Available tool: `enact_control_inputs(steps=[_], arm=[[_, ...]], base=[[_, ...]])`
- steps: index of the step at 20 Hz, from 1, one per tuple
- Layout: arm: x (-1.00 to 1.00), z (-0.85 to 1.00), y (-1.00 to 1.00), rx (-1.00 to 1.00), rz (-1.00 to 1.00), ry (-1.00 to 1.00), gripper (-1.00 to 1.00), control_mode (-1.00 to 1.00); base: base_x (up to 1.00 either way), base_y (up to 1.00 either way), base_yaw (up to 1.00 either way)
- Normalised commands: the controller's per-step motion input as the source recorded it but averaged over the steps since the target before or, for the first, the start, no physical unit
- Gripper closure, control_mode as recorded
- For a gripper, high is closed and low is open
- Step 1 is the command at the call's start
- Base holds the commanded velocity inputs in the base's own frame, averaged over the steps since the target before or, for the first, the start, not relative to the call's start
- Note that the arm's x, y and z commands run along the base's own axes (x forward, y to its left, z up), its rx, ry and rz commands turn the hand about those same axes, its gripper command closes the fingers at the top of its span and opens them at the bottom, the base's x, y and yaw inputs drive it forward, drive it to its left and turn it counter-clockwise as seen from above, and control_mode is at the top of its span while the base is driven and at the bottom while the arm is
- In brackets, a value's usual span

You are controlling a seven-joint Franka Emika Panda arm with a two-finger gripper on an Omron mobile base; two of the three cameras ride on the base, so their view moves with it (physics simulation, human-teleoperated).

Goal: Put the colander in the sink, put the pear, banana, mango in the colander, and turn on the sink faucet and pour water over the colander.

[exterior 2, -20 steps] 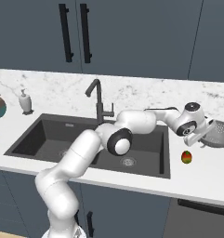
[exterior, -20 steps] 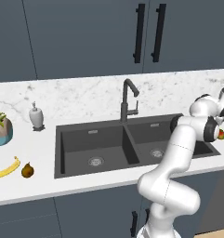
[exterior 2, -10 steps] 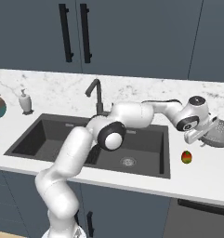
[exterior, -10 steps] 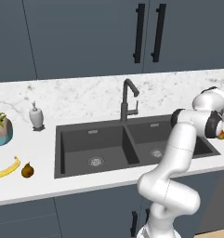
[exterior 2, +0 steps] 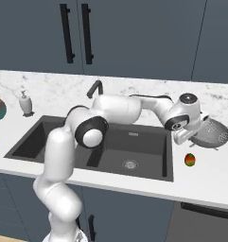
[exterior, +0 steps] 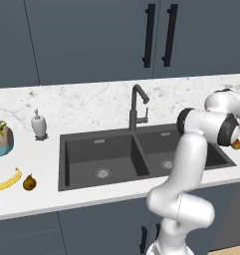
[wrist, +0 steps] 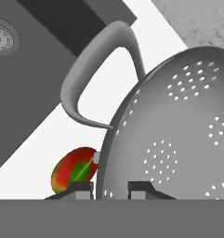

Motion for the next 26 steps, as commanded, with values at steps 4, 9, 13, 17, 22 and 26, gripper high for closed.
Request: enact_control_inputs(steps=[4,9,13,17,22,26], arm=[[-0.52,0.44,0.60,-0.02,0.05,0.00,1.00,-1.00],[-0.39,0.21,0.61,0.00,0.02,0.10,1.00,-1.00],[-0.35,0.31,0.64,0.00,0.05,0.08,1.00,-1.00],[-0.30,0.37,0.65,0.00,0.08,0.05,1.00,-1.00],[-0.37,0.13,0.70,0.00,0.05,0.04,1.00,-1.00],[-0.31,0.03,0.62,0.00,0.00,0.06,1.00,-1.00]], base=[[0.00,0.00,0.00],[0.00,0.00,0.00],[0.00,0.00,0.00],[0.00,0.00,0.00],[0.00,0.00,0.00],[0.00,0.00,0.00]])
